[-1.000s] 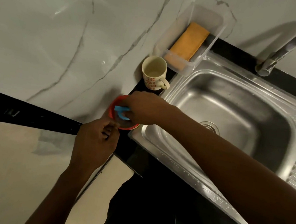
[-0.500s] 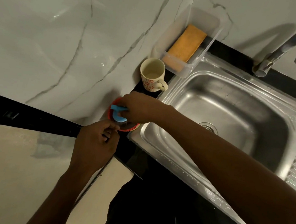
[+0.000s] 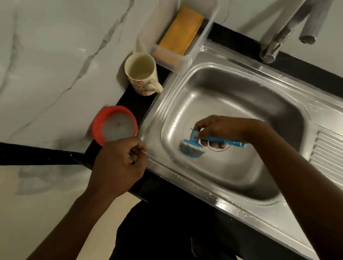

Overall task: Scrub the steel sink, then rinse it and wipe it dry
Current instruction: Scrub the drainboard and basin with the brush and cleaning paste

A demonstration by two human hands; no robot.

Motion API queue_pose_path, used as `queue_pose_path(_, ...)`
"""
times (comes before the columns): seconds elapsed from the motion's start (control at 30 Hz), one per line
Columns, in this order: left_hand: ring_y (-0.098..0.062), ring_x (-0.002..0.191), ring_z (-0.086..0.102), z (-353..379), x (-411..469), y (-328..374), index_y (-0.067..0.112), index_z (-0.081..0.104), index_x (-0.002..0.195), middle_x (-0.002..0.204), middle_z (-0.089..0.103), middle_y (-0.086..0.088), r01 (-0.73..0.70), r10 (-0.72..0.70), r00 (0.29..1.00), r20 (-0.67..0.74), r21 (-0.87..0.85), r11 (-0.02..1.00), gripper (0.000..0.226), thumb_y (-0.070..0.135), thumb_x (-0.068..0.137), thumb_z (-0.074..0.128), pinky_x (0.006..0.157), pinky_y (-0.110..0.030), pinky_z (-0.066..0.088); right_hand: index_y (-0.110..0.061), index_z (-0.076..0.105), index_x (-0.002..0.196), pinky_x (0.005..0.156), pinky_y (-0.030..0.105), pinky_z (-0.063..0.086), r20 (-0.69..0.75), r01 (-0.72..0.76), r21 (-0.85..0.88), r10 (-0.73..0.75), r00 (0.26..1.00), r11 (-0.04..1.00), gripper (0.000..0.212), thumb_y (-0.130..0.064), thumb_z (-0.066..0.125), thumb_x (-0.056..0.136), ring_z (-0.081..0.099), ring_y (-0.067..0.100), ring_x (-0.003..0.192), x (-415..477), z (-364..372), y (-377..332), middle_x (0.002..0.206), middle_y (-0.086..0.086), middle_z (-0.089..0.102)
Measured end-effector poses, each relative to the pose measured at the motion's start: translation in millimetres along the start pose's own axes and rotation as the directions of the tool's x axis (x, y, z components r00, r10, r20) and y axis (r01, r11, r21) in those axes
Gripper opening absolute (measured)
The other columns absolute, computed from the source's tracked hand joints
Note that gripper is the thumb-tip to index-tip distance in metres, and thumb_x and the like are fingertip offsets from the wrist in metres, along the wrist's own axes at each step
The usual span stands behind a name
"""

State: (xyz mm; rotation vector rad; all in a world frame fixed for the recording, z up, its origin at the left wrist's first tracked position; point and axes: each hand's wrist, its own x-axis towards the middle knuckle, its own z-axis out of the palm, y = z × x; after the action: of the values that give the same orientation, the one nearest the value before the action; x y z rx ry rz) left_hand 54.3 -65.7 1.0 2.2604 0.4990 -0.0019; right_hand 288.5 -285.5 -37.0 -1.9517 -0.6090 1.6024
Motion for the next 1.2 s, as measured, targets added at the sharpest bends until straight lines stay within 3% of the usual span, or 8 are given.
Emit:
queue_pose_path(0.2, -0.004, 0.081, 0.070, 16, 17, 15, 0.020, 0.077, 0.096, 0.083, 0.073, 0.016, -0.119, 0.117, 0.990, 0.082, 0.024, 0.993, 0.011, 0.022, 0.090, 0.068, 0.070, -0.020, 0.059, -0.007, 0.071, 0.107, 0.045, 0.024, 0.036, 0.034, -0.195, 0.016, 0.195, 0.980, 0.981, 0.036, -0.042, 0.068, 0.098, 0.045, 0.011, 0.052, 4, 35, 80, 0.072, 0.002, 0.057)
queue_pose_path(0.37, -0.004, 0.083, 0.071, 19, 25, 10, 0.020, 0.077, 0.097, 0.084, 0.073, 0.016, -0.124, 0.118, 0.987, 0.109, 0.050, 0.991, 0.009, 0.013, 0.093, 0.073, 0.070, -0.012, 0.055, -0.006, 0.072, 0.093, 0.040, 0.021, 0.036, -0.299, -0.003, 0.310, 0.101, 0.949, 0.951, 0.039, -0.045, 0.072, 0.095, 0.047, 0.017, 0.049, 69, 83, 66, 0.069, 0.009, 0.059)
queue_pose_path(0.47, -0.005, 0.083, 0.071, 24, 28, 8, 0.020, 0.077, 0.095, 0.083, 0.073, 0.016, -0.130, 0.122, 0.985, 0.123, 0.057, 0.990, 0.010, 0.011, 0.093, 0.074, 0.070, -0.013, 0.056, 0.001, 0.070, 0.101, 0.040, 0.021, 0.034, -0.299, -0.011, 0.406, 0.144, 0.943, 0.914, 0.042, -0.040, 0.070, 0.097, 0.045, 0.015, 0.049, 99, 84, 51, 0.069, 0.008, 0.056)
queue_pose_path(0.77, -0.005, 0.081, 0.070, 38, 35, 10, 0.015, 0.077, 0.093, 0.081, 0.073, 0.012, -0.143, 0.136, 0.978, 0.156, 0.032, 0.989, 0.007, 0.008, 0.093, 0.074, 0.070, -0.010, 0.053, -0.001, 0.070, 0.095, 0.041, 0.019, 0.034, -0.062, -0.349, 0.024, 0.350, 0.935, 0.937, 0.025, -0.025, 0.066, 0.094, 0.042, 0.013, 0.045, 15, 50, 148, 0.065, 0.001, 0.054)
queue_pose_path(0.87, -0.004, 0.081, 0.070, 40, 36, 13, 0.016, 0.077, 0.093, 0.081, 0.074, 0.013, -0.127, 0.122, 0.980, 0.158, 0.025, 0.992, 0.008, 0.009, 0.093, 0.074, 0.069, -0.009, 0.052, -0.009, 0.070, 0.100, 0.040, 0.020, 0.040, -0.098, -0.215, 0.192, 0.236, 0.967, 0.958, 0.017, -0.026, 0.065, 0.098, 0.047, 0.013, 0.049, 52, 61, 99, 0.067, -0.001, 0.057)
queue_pose_path(1.0, -0.005, 0.082, 0.070, 41, 37, 13, 0.016, 0.077, 0.095, 0.082, 0.074, 0.013, -0.127, 0.121, 0.979, 0.164, 0.026, 0.992, 0.007, 0.010, 0.093, 0.075, 0.070, -0.010, 0.053, -0.011, 0.066, 0.090, 0.042, 0.018, 0.024, -0.106, -0.066, 0.463, 0.130, 0.986, 0.884, 0.020, -0.029, 0.072, 0.096, 0.032, 0.013, 0.043, 83, 64, 45, 0.059, 0.002, 0.047)
queue_pose_path(1.13, -0.006, 0.082, 0.071, 39, 38, 10, 0.014, 0.077, 0.095, 0.081, 0.074, 0.011, -0.130, 0.124, 0.980, 0.158, 0.025, 0.991, 0.006, 0.009, 0.094, 0.074, 0.069, -0.014, 0.056, -0.008, 0.069, 0.088, 0.043, 0.022, 0.034, -0.034, -0.099, 0.186, 0.107, 0.994, 0.977, 0.020, -0.027, 0.071, 0.094, 0.043, 0.011, 0.045, 34, 49, 87, 0.062, 0.002, 0.054)
queue_pose_path(1.2, -0.006, 0.082, 0.071, 39, 38, 9, 0.014, 0.077, 0.095, 0.080, 0.074, 0.010, -0.136, 0.130, 0.979, 0.160, 0.028, 0.990, 0.005, 0.009, 0.094, 0.074, 0.070, -0.014, 0.056, -0.008, 0.068, 0.086, 0.045, 0.024, 0.031, 0.062, -0.244, 0.050, 0.241, 0.969, 0.969, 0.020, -0.028, 0.074, 0.086, 0.040, 0.013, 0.049, 6, 35, 126, 0.064, 0.002, 0.051)
